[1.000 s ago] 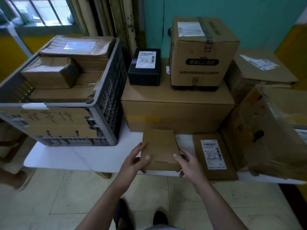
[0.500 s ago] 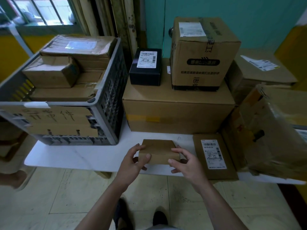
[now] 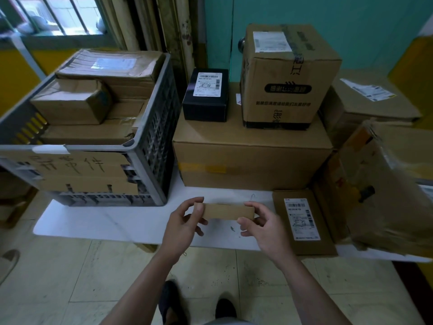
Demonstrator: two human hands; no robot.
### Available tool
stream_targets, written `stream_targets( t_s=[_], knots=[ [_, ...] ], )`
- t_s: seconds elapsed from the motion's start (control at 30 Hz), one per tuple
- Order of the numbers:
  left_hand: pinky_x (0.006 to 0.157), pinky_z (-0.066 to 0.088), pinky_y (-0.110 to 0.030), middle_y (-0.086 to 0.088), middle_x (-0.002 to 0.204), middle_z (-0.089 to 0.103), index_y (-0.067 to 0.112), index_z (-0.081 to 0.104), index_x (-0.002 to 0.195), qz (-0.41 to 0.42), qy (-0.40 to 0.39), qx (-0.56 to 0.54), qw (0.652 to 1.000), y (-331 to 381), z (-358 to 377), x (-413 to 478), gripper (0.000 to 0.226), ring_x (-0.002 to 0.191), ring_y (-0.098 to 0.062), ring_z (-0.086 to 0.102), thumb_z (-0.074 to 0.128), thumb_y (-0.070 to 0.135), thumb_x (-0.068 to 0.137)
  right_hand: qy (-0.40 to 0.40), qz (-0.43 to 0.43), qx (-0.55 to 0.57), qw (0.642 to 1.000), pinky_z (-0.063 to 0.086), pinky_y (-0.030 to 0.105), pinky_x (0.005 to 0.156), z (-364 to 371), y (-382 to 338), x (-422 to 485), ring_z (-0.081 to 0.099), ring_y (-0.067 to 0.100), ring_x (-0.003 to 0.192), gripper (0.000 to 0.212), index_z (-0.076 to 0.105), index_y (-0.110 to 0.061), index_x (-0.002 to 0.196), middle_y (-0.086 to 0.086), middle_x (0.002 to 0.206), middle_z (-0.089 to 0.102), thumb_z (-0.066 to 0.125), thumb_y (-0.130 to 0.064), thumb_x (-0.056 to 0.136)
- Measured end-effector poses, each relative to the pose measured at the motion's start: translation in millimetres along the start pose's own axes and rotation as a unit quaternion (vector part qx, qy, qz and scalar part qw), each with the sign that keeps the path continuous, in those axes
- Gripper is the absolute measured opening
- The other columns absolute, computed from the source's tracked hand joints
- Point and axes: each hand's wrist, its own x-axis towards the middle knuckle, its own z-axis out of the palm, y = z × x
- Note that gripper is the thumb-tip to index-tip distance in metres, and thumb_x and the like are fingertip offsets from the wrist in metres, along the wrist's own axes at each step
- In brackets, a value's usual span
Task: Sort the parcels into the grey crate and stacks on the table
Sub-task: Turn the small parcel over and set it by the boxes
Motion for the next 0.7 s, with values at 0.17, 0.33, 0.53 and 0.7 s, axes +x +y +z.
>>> stream_targets(
  t_s=[0.17,0.33,0.53,0.7],
  knots=[
    [0.071,0.061,-0.034,-0.011,0.082,0.070,0.020,0.067,0.112,0.005,0.008,0.005,1.000,1.1,3.3,8.3,0.042,0.072,-0.024,0.071,0.053,0.052,0.089,0.016,-0.013,-0.015,1.000,0.060,0.025,0.066,0.9,-1.0,6.3,0.071,0.018,0.081,0.034,0.061,-0.034,0.110,0.003,0.105,0.067,0.076,-0.021,0.082],
    [0.068,0.057,-0.022,-0.011,0.094,0.070,0.021,0.065,0.119,0.014,-0.009,0.009,1.000,3.9,2.6,11.6,0.043,0.075,-0.020,0.071,0.057,0.049,0.087,0.015,-0.012,-0.023,1.000,0.062,0.032,0.069,-0.4,-0.9,14.4,0.071,0.019,0.078,0.044,0.061,-0.033,0.114,0.004,0.108,0.068,0.073,-0.041,0.072],
    [0.064,0.053,-0.017,-0.009,0.089,0.068,0.015,0.064,0.117,0.021,-0.006,0.016,1.000,6.0,5.6,16.0,0.026,0.071,-0.017,0.069,0.058,0.031,0.097,0.016,-0.016,-0.046,0.999,0.061,0.032,0.067,-2.0,-0.4,23.5,0.071,0.018,0.076,0.048,0.058,-0.032,0.119,0.002,0.112,0.067,0.069,-0.044,0.074],
    [0.072,0.059,-0.027,-0.010,0.092,0.068,0.017,0.063,0.119,0.018,-0.009,0.018,1.000,1.9,2.3,22.9,0.026,0.073,-0.017,0.069,0.058,0.032,0.097,0.019,-0.019,-0.060,0.998,0.062,0.035,0.067,1.1,-1.5,28.2,0.070,0.018,0.075,0.056,0.058,-0.028,0.126,-0.003,0.110,0.066,0.067,-0.048,0.074]
  ],
)
